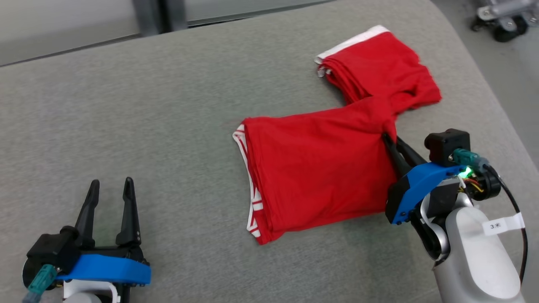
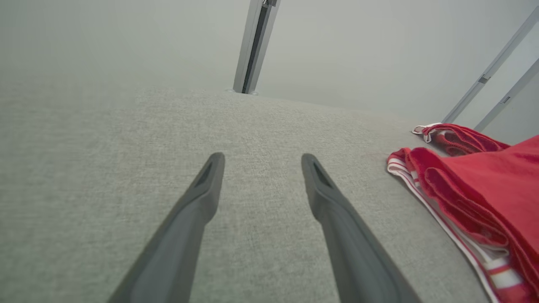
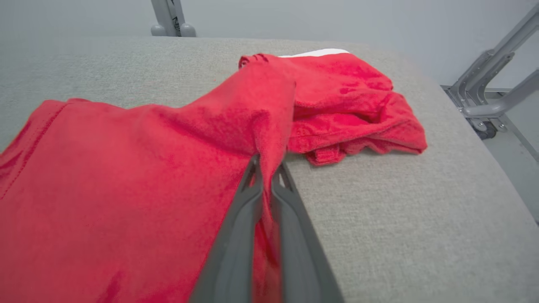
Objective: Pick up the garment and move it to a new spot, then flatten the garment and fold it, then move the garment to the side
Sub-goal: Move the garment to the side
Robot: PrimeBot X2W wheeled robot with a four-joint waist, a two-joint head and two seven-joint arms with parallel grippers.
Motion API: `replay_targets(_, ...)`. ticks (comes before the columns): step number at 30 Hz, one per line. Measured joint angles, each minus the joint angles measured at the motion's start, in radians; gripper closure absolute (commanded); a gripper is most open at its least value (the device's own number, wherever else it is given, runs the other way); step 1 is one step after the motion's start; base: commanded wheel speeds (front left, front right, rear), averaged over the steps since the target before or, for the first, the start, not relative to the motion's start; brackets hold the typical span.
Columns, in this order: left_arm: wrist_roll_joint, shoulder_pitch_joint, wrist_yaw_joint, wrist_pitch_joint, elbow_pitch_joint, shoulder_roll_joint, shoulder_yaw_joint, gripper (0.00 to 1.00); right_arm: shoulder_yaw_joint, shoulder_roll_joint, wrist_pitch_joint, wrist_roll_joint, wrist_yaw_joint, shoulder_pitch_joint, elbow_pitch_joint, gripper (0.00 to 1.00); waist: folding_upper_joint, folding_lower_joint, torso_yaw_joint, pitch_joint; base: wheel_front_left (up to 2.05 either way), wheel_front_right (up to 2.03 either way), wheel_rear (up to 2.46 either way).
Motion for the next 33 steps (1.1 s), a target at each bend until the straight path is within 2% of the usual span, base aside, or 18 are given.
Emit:
replay_targets(4,0.006,-0.004,0.002,0.026,-0.022,0.017,-0.010,0.00,0.002,0.000,-0.030,0.025,0.000,0.001,0.007,1.00,0.0000,0.0000,-0.049,0.010,0.00,0.00,0.00)
replay_targets(8,0.005,-0.006,0.003,0.041,-0.031,0.022,-0.016,0.00,0.014,0.000,-0.051,0.055,0.000,0.003,0.030,1.00,0.0000,0.0000,-0.062,0.004,0.00,0.00,0.00)
replay_targets(17,-0.013,-0.013,0.009,0.029,-0.011,0.009,-0.027,0.00,0.004,-0.004,-0.013,-0.021,0.000,-0.151,0.065,1.00,0.0000,0.0000,0.035,-0.039,0.00,0.00,0.00)
replay_targets(24,-0.019,-0.022,0.008,0.006,0.017,-0.016,-0.054,0.00,-0.047,-0.136,0.071,-0.050,0.000,-0.299,0.130,1.00,0.0000,-0.0001,0.145,-0.039,0.00,0.00,0.00)
replay_targets(29,-0.017,-0.031,0.007,-0.004,0.033,-0.023,-0.065,0.00,-0.107,-0.267,0.122,-0.026,0.000,-0.334,0.145,1.00,0.0000,-0.0001,0.216,-0.024,0.00,0.00,0.00)
replay_targets(33,-0.012,-0.033,0.007,-0.008,0.039,-0.021,-0.072,0.00,-0.167,-0.341,0.161,0.007,0.000,-0.335,0.156,1.00,0.0000,-0.0001,0.264,-0.008,0.00,0.00,0.00)
